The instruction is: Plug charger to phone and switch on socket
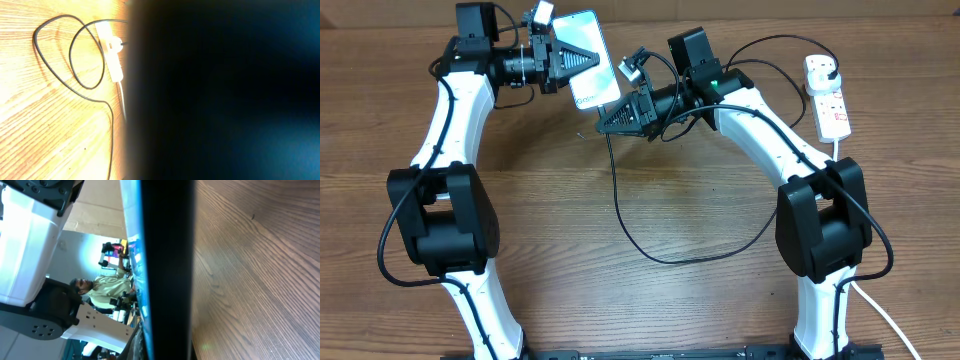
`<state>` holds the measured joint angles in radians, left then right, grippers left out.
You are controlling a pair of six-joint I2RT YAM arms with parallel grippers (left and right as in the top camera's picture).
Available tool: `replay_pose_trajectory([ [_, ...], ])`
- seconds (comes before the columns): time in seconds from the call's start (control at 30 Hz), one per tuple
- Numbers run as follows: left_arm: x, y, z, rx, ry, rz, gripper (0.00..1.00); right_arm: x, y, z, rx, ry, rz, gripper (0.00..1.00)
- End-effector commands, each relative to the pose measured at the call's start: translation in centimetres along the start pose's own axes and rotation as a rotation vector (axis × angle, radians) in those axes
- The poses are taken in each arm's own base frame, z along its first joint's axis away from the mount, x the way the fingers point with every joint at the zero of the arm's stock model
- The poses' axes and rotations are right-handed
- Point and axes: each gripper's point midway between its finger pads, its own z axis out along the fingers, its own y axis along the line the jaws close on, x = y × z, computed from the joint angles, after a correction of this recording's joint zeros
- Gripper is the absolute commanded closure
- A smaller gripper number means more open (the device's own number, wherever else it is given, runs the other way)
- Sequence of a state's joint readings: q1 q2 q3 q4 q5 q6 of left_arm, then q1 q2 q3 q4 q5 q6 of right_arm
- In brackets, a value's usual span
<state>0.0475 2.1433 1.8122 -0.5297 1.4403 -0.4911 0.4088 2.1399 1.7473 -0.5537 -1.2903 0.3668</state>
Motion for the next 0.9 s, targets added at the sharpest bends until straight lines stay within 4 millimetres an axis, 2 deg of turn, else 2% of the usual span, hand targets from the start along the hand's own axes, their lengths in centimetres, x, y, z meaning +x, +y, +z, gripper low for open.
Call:
replay_pose_trajectory([
  [0.0,1.73,-2.50,0.33,0.128,0.079,0.001,0.96,-1.60,0.59,-0.87,0.047,-0.057,-0.043,0.96],
  [0.53,1.99,-2.30,0.09,0.127,0.073,-0.003,0.96,-1.74,0.69,-0.86,0.044,-0.061,-0.039,0.96],
  [0.57,1.98,-2.29,0.07,0.127,0.073,-0.003,0.96,-1.75,0.68,-0.88,0.044,-0.061,-0.039,0.94],
  [0.63,1.97,-2.27,0.08,0.125,0.072,-0.003,0.96,-1.75,0.68,-0.88,0.044,-0.061,-0.039,0.71],
  [0.7,1.90,-2.13,0.06,0.117,0.068,-0.002,0.96,-1.74,0.68,-0.88,0.044,-0.061,-0.039,0.61],
  [0.77,1.80,-1.92,0.04,0.107,0.063,-0.003,0.96,-1.74,0.68,-0.88,0.044,-0.061,-0.039,0.55],
  [0.87,1.71,-1.83,-0.12,0.103,0.057,0.002,0.96,-1.74,0.69,-0.88,0.044,-0.061,-0.039,0.50],
])
